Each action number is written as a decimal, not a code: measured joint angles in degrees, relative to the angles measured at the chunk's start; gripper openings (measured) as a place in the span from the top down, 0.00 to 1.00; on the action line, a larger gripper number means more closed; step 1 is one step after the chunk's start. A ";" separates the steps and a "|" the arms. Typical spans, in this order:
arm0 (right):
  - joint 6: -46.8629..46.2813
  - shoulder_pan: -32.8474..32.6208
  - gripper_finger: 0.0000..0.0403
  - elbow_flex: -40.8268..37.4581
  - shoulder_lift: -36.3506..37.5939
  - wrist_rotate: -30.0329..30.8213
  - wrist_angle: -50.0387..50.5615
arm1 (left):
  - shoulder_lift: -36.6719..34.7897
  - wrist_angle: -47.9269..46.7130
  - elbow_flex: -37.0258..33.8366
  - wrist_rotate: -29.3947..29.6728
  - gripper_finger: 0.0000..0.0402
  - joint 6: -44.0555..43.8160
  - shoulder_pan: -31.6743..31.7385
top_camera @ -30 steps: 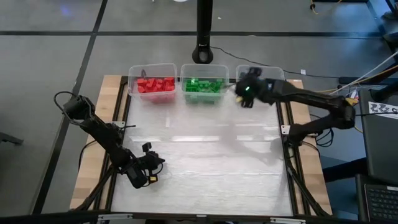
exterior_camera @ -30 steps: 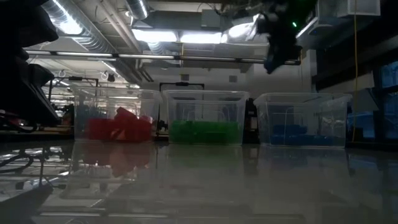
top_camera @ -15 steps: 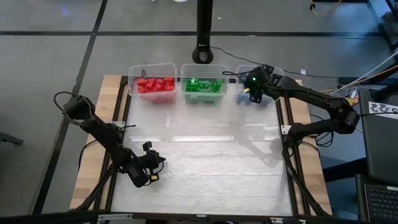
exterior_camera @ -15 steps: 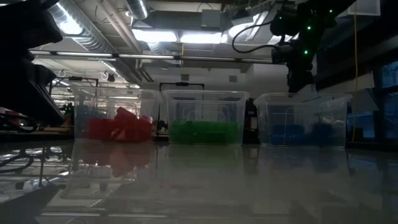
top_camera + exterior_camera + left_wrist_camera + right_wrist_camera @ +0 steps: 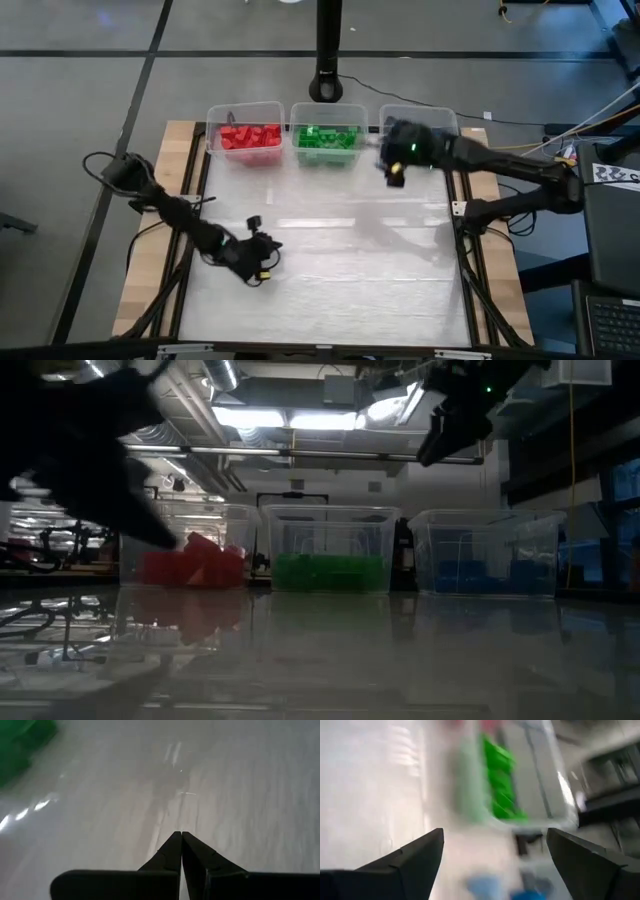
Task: Sort blocks
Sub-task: Return to Home Position
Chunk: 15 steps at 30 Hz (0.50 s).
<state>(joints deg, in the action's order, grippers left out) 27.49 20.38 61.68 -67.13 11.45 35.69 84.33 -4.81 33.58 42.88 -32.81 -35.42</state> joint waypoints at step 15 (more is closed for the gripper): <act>-3.50 -18.44 0.68 -19.96 1.24 -5.41 -23.36 | -13.68 38.26 -17.07 -30.76 1.00 31.67 27.46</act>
<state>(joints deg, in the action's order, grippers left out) 23.99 1.94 41.71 -65.89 6.04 12.32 70.65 33.45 16.51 12.12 -1.15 -7.97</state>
